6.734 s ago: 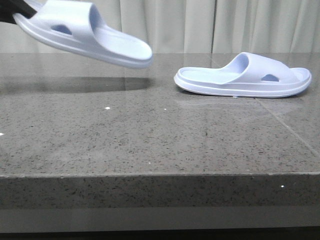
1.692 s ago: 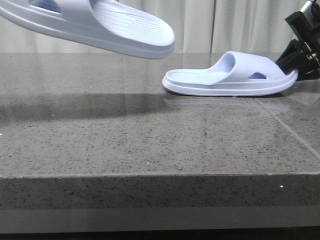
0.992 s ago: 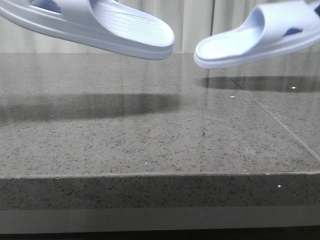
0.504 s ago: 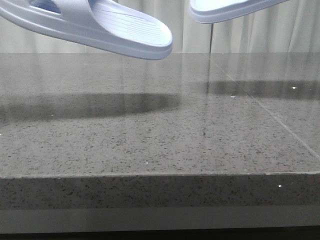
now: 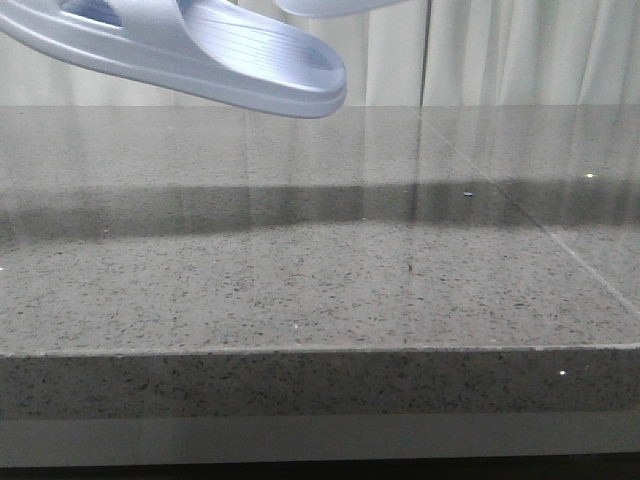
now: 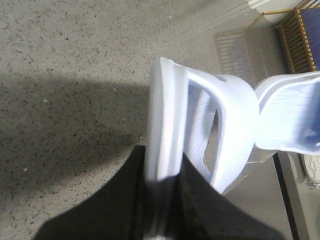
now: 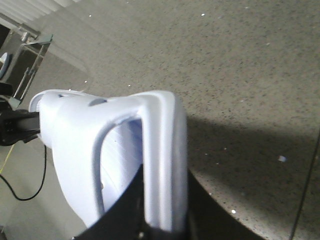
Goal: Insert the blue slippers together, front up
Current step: 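Bring the right-held slipper over and nest it onto the left-held slipper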
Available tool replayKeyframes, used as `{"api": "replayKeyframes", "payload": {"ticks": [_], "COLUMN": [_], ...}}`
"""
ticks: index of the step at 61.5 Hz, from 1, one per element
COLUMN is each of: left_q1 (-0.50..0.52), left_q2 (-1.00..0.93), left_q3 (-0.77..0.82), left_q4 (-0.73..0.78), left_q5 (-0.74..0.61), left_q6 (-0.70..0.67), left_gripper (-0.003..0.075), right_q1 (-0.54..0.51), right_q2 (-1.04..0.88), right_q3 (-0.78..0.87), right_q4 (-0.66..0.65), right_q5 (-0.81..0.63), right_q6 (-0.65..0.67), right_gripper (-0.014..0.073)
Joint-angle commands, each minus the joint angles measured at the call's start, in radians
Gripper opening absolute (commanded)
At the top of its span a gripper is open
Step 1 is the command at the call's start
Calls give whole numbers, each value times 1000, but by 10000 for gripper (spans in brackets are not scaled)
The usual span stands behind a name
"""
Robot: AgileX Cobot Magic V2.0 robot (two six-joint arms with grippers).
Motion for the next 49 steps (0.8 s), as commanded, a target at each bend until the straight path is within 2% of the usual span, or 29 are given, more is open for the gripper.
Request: {"api": "replayKeyframes", "payload": {"ticks": [1,31,49], "left_q1": [-5,-5,-5], "left_q2": [-32,-32,-32], "left_q3": [-23,-23,-23], "left_q4": [-82,-100,-109], "left_q5": [14,32,54], "left_q6": [1,1,1], "left_gripper": [-19,-19,-19], "right_q1": [22,116,139], "right_q2": [-28,44,86], "right_q3": [-24,-24,-24], "right_q4": [93,125,139], "right_q5": [68,-46,-93], "right_q6": [-17,-36,-42], "right_gripper": [-62,-62,-62]}}
